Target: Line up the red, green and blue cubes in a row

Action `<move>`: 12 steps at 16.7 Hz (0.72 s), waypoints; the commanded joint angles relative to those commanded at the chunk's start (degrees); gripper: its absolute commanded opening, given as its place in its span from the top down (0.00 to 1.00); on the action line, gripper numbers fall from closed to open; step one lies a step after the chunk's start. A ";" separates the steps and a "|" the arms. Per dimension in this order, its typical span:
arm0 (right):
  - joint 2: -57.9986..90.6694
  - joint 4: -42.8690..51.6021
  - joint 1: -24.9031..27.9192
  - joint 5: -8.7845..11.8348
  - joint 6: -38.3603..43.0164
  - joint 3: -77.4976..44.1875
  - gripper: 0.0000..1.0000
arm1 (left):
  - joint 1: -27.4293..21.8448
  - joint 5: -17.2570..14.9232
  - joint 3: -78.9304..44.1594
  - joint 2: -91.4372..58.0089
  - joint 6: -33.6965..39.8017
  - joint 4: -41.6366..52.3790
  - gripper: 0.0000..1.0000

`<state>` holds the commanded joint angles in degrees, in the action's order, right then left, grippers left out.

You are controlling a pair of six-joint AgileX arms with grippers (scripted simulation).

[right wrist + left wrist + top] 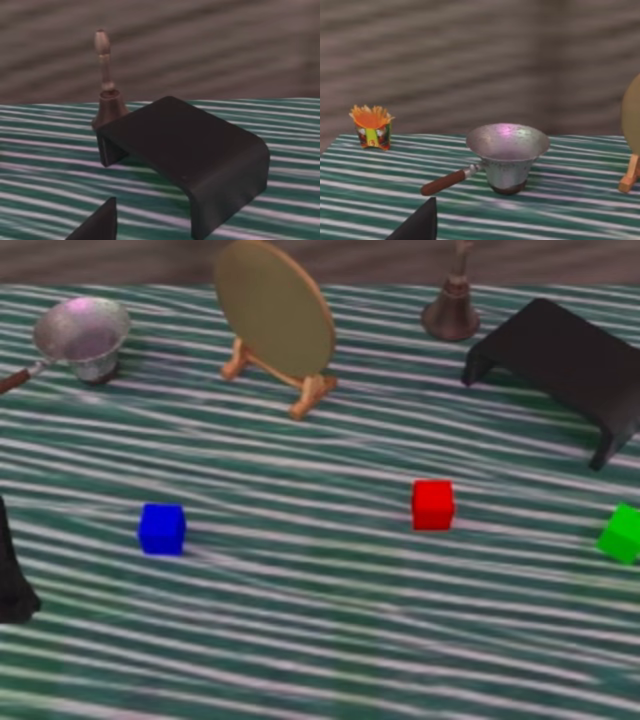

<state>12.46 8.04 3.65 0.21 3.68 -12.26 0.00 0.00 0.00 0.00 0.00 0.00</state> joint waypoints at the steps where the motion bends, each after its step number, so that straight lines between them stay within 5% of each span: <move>1: 4.19 2.44 1.03 -0.01 1.10 -3.97 0.00 | 0.00 0.00 0.00 0.00 0.00 0.00 0.00; 12: 73.66 38.19 15.28 -0.41 16.08 -58.93 0.00 | 0.00 0.00 0.00 0.00 0.00 0.00 0.00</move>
<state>86.13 46.24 18.93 -0.20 19.76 -71.19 0.00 0.00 0.00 0.00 0.00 0.00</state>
